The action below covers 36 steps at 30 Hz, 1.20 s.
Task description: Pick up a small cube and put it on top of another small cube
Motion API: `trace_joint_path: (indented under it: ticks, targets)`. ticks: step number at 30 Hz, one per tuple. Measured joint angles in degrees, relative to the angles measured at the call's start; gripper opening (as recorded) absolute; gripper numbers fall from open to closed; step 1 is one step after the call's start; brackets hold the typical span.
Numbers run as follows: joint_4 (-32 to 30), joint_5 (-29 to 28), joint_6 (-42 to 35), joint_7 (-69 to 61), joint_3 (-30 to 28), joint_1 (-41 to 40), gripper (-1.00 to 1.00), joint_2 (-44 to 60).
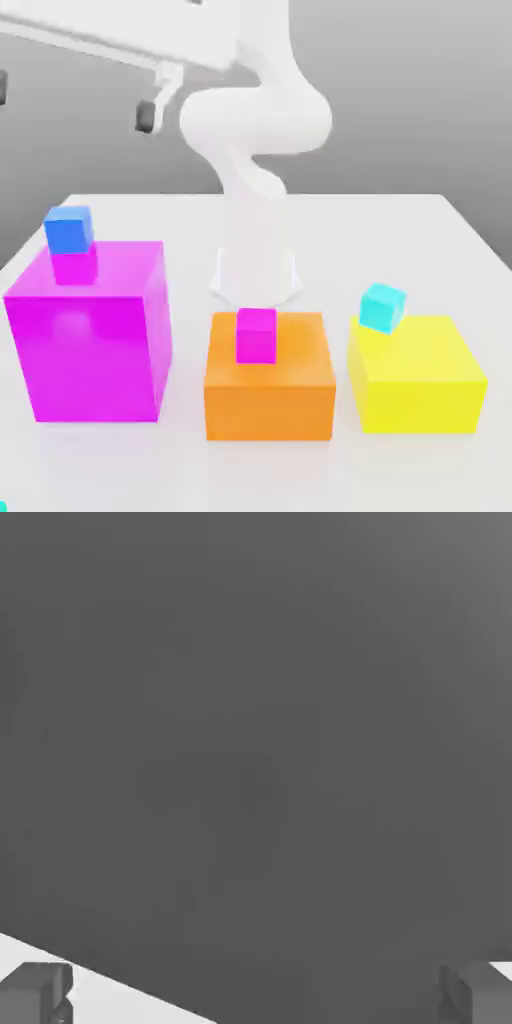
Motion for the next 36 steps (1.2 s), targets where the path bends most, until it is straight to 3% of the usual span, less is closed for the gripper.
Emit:
trace_joint_path:
  ticks: [9, 18, 22, 23, 30, 36]
  targets:
    - [4.4, 8.0, 2.9, -28.0, -1.9, -6.7, 0.0, 19.2]
    - [9.0, 13.6, 5.4, -54.2, 2.5, -18.0, 0.0, 38.0]
    - [10.9, 15.4, 10.3, -57.9, 4.7, -20.6, 0.0, 46.2]
    - [11.3, 15.7, 11.3, -58.2, 5.0, -20.9, -1.0, 47.5]
    - [11.3, 15.7, 11.1, -58.3, 5.0, -20.9, -1.0, 47.5]
    - [6.5, 12.6, 5.0, -52.0, 2.4, -16.9, -1.0, 36.4]
